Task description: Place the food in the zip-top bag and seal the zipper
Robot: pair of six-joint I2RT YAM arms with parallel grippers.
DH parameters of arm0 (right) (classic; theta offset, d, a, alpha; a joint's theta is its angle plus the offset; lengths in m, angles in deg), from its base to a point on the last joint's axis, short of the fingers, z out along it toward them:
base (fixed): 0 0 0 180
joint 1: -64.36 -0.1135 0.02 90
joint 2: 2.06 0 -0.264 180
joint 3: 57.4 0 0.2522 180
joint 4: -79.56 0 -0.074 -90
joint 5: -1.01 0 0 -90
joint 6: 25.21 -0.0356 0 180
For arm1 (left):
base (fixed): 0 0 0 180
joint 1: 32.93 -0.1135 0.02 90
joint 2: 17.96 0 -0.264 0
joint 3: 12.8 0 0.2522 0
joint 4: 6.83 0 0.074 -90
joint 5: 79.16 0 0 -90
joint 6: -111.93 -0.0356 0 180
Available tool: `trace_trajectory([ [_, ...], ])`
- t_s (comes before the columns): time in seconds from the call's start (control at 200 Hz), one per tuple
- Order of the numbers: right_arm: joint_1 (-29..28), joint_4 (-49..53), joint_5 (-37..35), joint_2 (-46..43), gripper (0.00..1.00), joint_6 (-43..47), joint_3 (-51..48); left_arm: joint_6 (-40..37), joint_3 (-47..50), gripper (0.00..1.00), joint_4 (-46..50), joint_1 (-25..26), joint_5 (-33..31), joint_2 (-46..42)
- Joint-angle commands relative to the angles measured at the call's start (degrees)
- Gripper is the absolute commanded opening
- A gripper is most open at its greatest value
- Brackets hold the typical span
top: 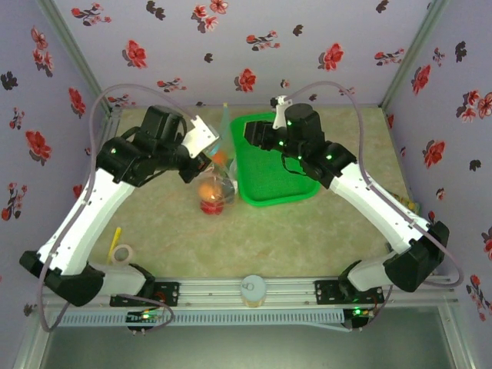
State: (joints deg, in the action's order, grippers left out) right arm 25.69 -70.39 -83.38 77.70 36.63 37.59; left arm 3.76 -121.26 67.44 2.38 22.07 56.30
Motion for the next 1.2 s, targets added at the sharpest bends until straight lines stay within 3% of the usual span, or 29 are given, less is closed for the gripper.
trace_trajectory([
  [0.0,1.8,-0.4,2.6,-1.6,0.47,2.3,-1.4,-4.5,2.4,0.00,0.5,-1.7,4.9,-3.7],
  [0.365,5.2,-8.7,18.4,2.2,0.53,7.2,-3.6,-0.8,9.0,0.00,-1.9,-12.1,2.3,-7.0],
  [0.625,5.3,-14.2,25.9,7.5,0.53,10.4,-2.9,0.1,9.3,0.03,-1.3,-15.7,-0.8,-7.6],
  [0.82,5.8,-17.9,30.3,11.5,0.53,10.8,-2.6,-3.2,8.3,0.07,0.5,-15.7,14.1,-8.3],
  [1.195,8.4,-19.6,30.8,11.5,0.53,9.0,-5.4,-9.5,-3.6,0.08,8.3,-13.9,26.3,4.9],
])
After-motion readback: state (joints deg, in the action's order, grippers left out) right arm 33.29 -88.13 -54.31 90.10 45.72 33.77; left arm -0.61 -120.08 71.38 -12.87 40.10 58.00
